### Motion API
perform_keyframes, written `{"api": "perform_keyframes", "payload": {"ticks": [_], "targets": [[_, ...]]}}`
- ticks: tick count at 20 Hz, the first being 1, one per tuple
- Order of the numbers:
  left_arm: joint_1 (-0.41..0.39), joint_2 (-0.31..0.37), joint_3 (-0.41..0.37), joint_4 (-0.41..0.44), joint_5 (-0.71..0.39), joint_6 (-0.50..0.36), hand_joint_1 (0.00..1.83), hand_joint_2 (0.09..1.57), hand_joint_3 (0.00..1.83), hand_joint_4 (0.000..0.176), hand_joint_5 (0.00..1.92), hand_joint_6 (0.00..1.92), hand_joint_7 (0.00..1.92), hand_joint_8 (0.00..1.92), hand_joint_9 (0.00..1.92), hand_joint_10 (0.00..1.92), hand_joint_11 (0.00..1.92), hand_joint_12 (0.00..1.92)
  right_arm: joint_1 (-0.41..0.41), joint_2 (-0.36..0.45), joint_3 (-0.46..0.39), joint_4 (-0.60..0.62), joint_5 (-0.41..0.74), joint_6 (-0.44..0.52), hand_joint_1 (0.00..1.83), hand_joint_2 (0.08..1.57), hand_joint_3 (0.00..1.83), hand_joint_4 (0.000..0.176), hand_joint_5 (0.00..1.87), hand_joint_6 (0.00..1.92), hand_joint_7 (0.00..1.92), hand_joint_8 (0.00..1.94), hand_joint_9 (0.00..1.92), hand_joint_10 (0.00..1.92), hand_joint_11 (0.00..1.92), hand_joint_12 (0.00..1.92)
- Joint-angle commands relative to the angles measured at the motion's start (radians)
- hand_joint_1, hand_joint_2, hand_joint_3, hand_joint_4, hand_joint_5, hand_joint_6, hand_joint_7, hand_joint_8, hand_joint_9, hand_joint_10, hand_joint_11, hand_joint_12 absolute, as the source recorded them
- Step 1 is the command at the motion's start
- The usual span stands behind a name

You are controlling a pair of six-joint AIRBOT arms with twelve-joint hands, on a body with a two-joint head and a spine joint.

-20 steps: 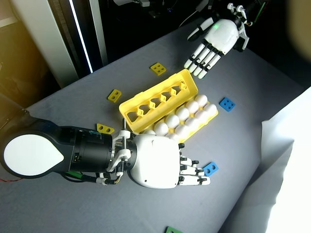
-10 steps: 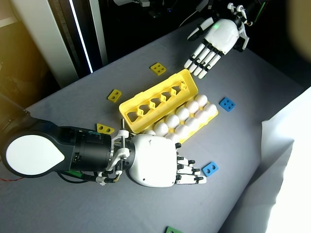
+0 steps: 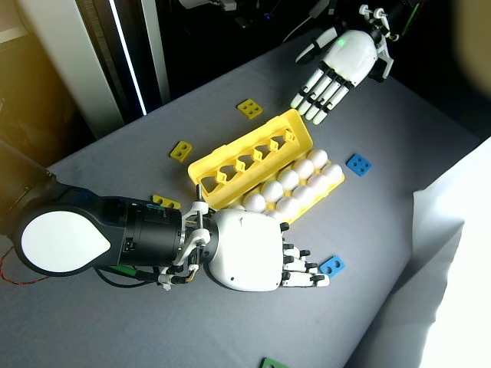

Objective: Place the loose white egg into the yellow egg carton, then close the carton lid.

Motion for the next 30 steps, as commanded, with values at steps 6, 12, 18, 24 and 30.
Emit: {"api": "perform_keyframes", "payload": {"ticks": [6,12,18,24,30], "targets": [[-0.006,0.016,0.003,-0.063,-0.058,-0.004,0.0,1.27,0.0,0.0,0.05,0.0,0.03,0.0,0.0,0.0,0.0,0.0,0.024,-0.006,0.002,0.044,0.079,-0.005,1.07,1.04,0.0,0.176,1.14,0.72,0.45,0.0,0.26,0.01,0.02,0.01],[-0.007,0.016,0.003,-0.063,-0.058,-0.005,0.0,1.26,0.0,0.0,0.05,0.0,0.02,0.0,0.0,0.0,0.0,0.0,0.024,-0.006,0.002,0.051,0.079,-0.008,1.07,1.05,0.0,0.176,1.12,0.74,0.43,0.0,0.23,0.0,0.01,0.0],[-0.007,0.016,0.003,-0.06,-0.058,-0.006,0.0,1.27,0.0,0.0,0.06,0.0,0.04,0.0,0.0,0.0,0.0,0.0,0.017,-0.008,0.002,0.064,0.078,-0.008,0.91,0.97,0.0,0.161,0.95,0.35,0.35,0.0,0.16,0.0,0.0,0.0],[-0.007,0.016,0.002,-0.06,-0.058,-0.006,0.0,1.26,0.0,0.0,0.08,0.01,0.07,0.01,0.02,0.01,0.0,0.0,0.007,-0.008,0.002,0.086,0.078,-0.013,0.63,0.86,0.0,0.174,0.58,0.0,0.19,0.0,0.05,0.0,0.0,0.0],[-0.008,0.017,0.002,-0.06,-0.058,-0.007,0.0,1.26,0.0,0.0,0.1,0.01,0.08,0.01,0.03,0.01,0.0,0.0,0.004,-0.007,0.002,0.086,0.078,-0.015,0.4,0.86,0.0,0.159,0.21,0.0,0.06,0.0,0.0,0.0,0.0,0.0]]}}
